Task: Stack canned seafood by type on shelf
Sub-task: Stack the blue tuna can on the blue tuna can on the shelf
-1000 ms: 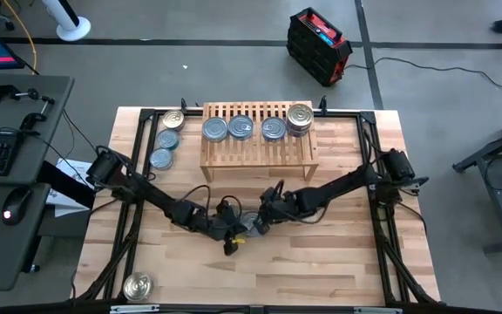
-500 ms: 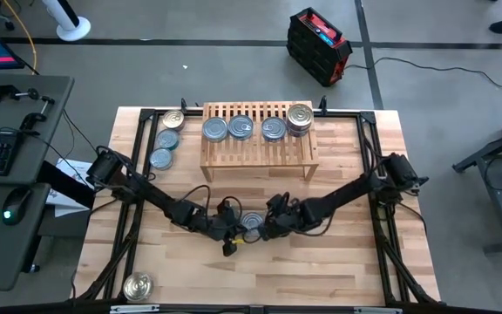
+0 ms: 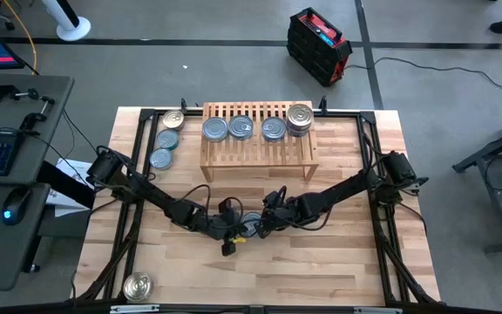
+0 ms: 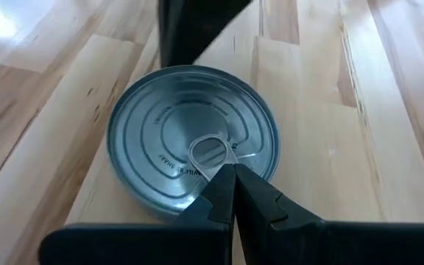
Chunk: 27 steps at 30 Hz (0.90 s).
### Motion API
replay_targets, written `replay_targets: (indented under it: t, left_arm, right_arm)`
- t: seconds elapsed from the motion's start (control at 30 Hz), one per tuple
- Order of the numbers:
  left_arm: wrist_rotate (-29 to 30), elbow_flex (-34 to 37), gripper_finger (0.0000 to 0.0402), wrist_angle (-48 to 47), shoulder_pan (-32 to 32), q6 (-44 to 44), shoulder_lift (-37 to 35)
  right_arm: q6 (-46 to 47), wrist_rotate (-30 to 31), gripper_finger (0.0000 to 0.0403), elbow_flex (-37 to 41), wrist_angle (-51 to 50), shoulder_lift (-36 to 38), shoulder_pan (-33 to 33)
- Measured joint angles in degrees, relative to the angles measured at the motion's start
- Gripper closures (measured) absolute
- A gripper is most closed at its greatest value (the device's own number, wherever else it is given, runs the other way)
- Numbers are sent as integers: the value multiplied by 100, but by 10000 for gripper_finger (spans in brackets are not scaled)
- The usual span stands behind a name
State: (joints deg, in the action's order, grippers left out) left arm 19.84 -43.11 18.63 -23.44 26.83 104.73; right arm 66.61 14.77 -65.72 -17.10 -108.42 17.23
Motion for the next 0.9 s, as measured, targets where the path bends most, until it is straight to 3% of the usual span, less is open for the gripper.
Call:
replay_targets:
  t: [0.27,0.47,0.77,0.9]
  left_arm:
    - [-170,4,402,101,-114,-11,0]
    - [16,7,401,111,-245,46,31]
    - [-35,-1,401,126,-413,521,1]
    - [-368,1,401,-280,-491,770,-392]
  right_arm:
    - [-232,94,403,-667,-45,-1,97]
    - [-605,-255,403,-1084,-73,-6,139]
    - [-657,-178,403,-1118,-58,67,175]
    - [-848,43,403,-1210,-143,365,284]
